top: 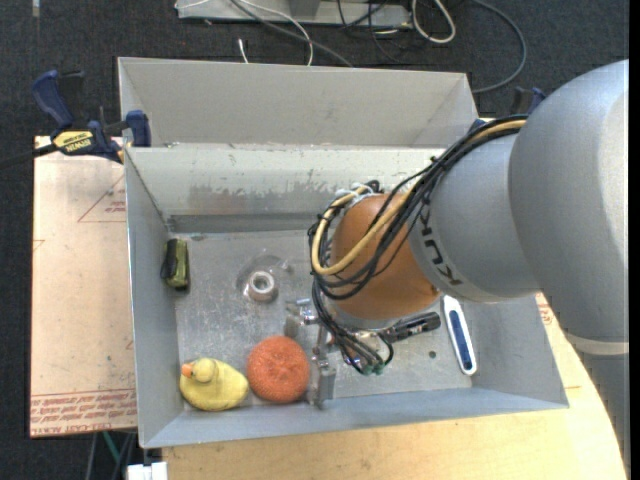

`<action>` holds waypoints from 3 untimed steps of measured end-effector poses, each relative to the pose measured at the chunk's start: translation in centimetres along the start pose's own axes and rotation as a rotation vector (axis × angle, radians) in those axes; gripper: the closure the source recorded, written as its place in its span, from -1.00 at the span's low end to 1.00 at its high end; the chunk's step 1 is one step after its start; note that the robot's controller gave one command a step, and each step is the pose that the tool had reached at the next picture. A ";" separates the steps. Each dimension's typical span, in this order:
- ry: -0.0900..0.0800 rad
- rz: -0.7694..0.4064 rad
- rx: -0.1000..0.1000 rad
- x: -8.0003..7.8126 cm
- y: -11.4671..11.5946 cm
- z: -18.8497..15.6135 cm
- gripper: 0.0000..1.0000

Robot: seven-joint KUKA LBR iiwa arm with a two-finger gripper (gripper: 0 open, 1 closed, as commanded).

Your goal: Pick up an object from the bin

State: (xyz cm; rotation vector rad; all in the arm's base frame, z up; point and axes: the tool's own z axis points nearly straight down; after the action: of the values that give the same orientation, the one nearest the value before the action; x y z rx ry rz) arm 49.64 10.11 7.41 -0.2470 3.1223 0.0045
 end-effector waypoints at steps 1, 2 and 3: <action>-0.002 0.351 -0.002 0.7 4.1 -0.1 -1.00; -0.005 0.407 0.000 -0.9 4.9 0.5 -1.00; -0.008 0.344 -0.001 -0.9 6.3 0.4 -1.00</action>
Offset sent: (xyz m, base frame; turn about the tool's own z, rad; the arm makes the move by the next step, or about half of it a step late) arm 0.0003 0.0494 -0.0041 0.4095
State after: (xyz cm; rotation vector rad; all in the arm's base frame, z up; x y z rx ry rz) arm 49.53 16.52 7.01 0.2902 3.1117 0.0101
